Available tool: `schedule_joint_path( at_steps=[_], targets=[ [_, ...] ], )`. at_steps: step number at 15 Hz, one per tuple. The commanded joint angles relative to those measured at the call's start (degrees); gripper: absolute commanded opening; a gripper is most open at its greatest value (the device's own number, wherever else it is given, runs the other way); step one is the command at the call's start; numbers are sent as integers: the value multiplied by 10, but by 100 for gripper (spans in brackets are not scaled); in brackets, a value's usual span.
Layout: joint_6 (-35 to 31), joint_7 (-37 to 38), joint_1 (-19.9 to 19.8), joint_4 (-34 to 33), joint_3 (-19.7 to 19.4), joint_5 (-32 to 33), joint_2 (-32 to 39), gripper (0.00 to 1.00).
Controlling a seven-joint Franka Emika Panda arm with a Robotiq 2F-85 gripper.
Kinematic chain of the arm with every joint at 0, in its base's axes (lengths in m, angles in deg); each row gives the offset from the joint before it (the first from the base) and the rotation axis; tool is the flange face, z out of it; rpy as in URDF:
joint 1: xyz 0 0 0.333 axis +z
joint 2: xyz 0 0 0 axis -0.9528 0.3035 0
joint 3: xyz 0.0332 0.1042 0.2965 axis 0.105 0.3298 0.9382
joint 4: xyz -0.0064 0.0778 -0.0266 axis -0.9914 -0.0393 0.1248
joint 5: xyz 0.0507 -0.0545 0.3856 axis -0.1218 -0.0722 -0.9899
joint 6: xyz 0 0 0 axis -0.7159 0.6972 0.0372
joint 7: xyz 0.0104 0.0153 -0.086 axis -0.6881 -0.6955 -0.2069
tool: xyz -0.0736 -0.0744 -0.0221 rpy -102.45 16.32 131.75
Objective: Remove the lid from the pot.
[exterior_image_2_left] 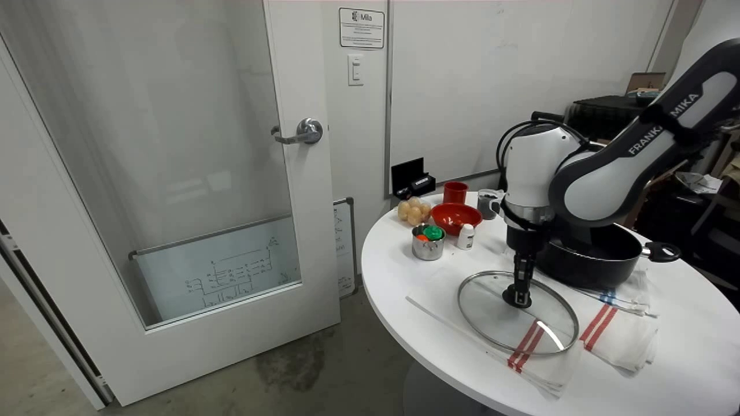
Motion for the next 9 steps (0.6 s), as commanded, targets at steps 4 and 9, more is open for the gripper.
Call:
schedule_joint_path(
  at_steps=[4,9],
  targets=[
    [-15,-1,3,18,-9,11,-19,100],
    [-10,1,3,18,-10,8,-23,100]
  ],
)
